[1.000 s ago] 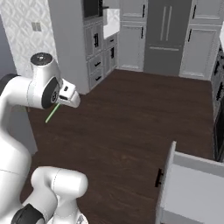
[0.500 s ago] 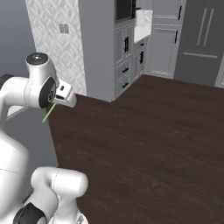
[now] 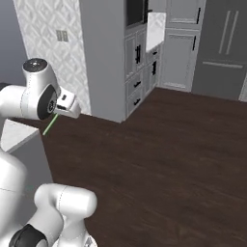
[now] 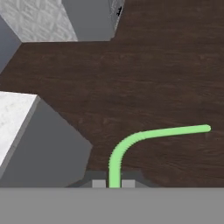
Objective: Take a straw from the drawer in front and place it inside the glass cup on the dining counter.
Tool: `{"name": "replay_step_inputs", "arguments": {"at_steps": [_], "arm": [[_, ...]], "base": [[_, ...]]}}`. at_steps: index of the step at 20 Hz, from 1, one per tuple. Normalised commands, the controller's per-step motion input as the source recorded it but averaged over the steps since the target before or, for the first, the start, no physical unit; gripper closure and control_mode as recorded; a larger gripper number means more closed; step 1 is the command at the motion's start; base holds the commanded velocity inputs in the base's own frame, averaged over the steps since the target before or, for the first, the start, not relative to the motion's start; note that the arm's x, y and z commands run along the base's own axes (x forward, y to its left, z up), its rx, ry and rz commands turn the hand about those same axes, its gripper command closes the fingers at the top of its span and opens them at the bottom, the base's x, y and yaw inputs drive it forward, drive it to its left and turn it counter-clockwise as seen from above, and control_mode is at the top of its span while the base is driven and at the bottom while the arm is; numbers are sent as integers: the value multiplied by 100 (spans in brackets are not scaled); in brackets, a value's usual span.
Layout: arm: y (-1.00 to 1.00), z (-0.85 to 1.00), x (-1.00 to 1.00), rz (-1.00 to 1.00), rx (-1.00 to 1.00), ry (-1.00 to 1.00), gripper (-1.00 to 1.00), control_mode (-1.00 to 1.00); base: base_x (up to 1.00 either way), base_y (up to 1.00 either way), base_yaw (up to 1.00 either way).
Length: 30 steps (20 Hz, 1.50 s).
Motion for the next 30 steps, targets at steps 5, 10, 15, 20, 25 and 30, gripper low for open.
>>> {"name": "replay_step_inputs", "arguments": {"at_steps": [5, 10, 15, 20, 25, 30], "arm": [[0, 0, 0, 0, 0, 0, 100, 100], [0, 0, 0, 0, 0, 0, 100, 100], [0, 0, 0, 0, 0, 0, 100, 100], [0, 0, 0, 0, 0, 0, 100, 100], [0, 0, 0, 0, 0, 0, 100, 100], [0, 0, 0, 0, 0, 0, 100, 100]], "base": [[100, -12, 20], [100, -15, 47], [100, -14, 62], [100, -30, 62], [100, -46, 63], [100, -45, 62]]}}
